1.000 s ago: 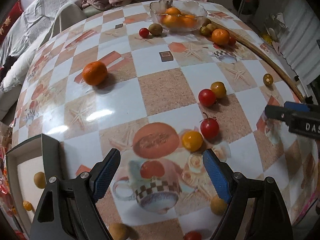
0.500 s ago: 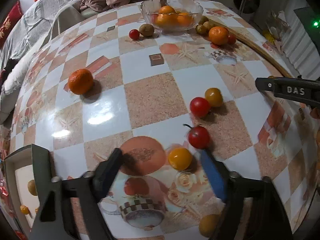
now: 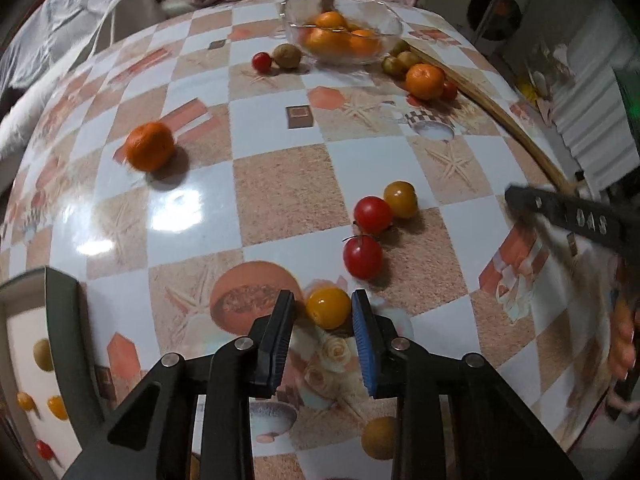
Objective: Organize fruits
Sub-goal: 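Grasp a yellow tomato with the left tool while the right tool grasps an amber tomato, then carry both held tomatoes over to the white tray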
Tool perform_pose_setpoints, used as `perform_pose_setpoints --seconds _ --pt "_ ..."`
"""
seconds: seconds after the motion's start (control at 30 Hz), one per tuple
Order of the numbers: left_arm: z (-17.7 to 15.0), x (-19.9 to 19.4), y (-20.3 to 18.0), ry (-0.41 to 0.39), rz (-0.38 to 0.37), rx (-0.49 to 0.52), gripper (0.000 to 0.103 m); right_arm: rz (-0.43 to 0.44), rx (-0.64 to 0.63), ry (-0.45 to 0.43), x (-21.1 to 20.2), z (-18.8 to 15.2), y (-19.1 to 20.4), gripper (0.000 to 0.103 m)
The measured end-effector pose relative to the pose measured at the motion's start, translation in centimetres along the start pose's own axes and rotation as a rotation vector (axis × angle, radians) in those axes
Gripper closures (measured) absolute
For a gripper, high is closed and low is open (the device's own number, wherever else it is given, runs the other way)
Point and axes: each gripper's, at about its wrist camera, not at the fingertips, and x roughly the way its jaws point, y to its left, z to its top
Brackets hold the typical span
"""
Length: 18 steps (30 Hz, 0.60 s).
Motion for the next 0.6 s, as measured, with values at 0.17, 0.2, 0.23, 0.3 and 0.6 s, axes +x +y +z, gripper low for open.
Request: perform_pose_setpoints --seconds 0.17,0.2,0.23,0.3,0.6 --pt "-0.3 -0.7 0.3 -0.006 -0.004 -0.003 0.071 0.039 0.005 0.021 -1.0 -1.6 0.9 0.080" --pt "-0.3 -0.7 0.4 -0.005 -0.008 -0.002 0.071 0.045 -0.001 0.024 -1.2 -1.9 1.1 0.080" --pt "-0.2 -0.6 0.4 -0.004 -0.006 -0.001 0.071 0.048 -0.005 0.026 -1.3 -2.1 1.3 0.080" --pt "-0.1 -0.4 0.2 -0.007 -0.003 0.006 0.071 0.055 -0.006 0.032 -1.5 -2.6 1.6 0.080" --pt "0.2 0.5 -1.0 -0.018 0.008 0.060 0.074 0.072 -0.001 0.036 -2.6 -3.6 1.9 0.080"
